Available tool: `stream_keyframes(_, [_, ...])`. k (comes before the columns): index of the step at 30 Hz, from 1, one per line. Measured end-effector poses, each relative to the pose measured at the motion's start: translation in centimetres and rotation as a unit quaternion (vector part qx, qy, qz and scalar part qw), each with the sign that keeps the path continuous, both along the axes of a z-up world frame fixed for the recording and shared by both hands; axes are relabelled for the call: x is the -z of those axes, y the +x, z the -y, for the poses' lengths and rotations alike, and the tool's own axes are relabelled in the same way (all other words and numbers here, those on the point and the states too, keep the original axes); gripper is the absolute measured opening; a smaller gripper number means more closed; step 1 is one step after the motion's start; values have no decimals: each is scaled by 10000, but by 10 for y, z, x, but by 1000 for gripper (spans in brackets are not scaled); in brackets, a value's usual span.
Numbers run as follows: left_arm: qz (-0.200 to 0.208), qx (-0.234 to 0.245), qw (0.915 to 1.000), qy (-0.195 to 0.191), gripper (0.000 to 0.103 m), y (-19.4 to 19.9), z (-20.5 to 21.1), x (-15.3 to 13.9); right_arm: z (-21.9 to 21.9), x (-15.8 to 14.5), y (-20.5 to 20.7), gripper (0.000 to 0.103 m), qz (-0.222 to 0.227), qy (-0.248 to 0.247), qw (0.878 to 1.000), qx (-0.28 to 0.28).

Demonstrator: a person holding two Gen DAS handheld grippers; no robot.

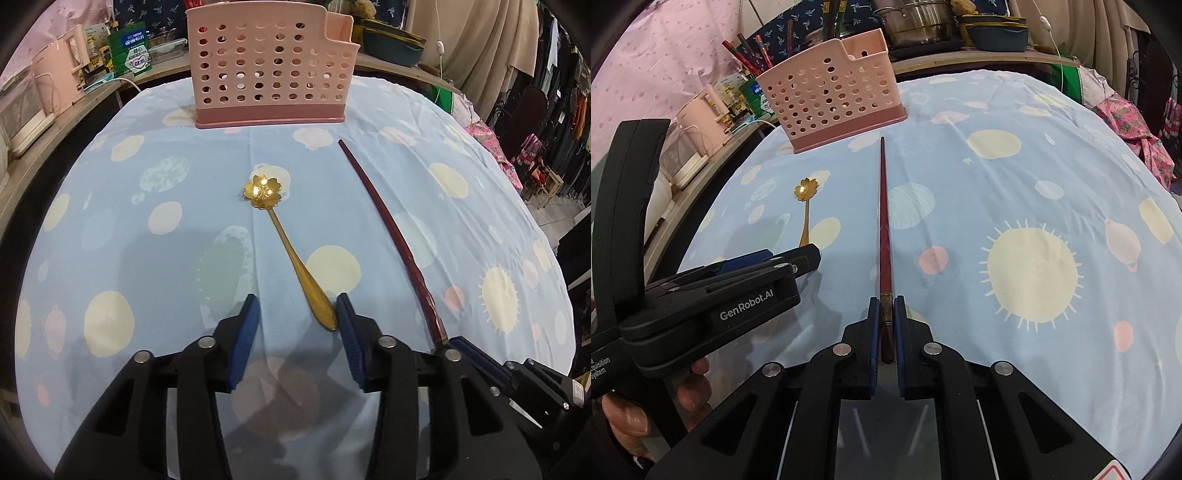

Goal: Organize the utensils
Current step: 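Grasp the gold spoon with the left tool while the right tool grasps the dark red chopstick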

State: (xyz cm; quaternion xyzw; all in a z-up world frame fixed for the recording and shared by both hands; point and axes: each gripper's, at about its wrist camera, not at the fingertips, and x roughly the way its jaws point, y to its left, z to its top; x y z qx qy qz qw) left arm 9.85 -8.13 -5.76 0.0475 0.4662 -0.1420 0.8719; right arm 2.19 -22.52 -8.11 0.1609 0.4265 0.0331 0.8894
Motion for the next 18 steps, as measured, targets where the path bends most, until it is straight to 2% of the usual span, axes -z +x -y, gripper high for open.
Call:
stream_keyframes(1, [8, 9, 10000, -1, 28, 0, 0, 0, -1, 0, 0, 7, 3, -1, 10000, -1])
stream_keyframes(3, [-22, 4, 10000, -50, 11, 0, -2, -1, 0, 0, -1, 7, 1, 3, 10000, -1])
stream_keyframes(10, [0, -41, 9996, -275, 10, -6, -15, -13, -1, -5, -4, 7, 72, 9, 10000, -41])
stream_keyframes(18, [362, -192, 9978, -516, 10, -14, -35, -52, -1, -29, -13, 7, 389, 41, 9992, -75])
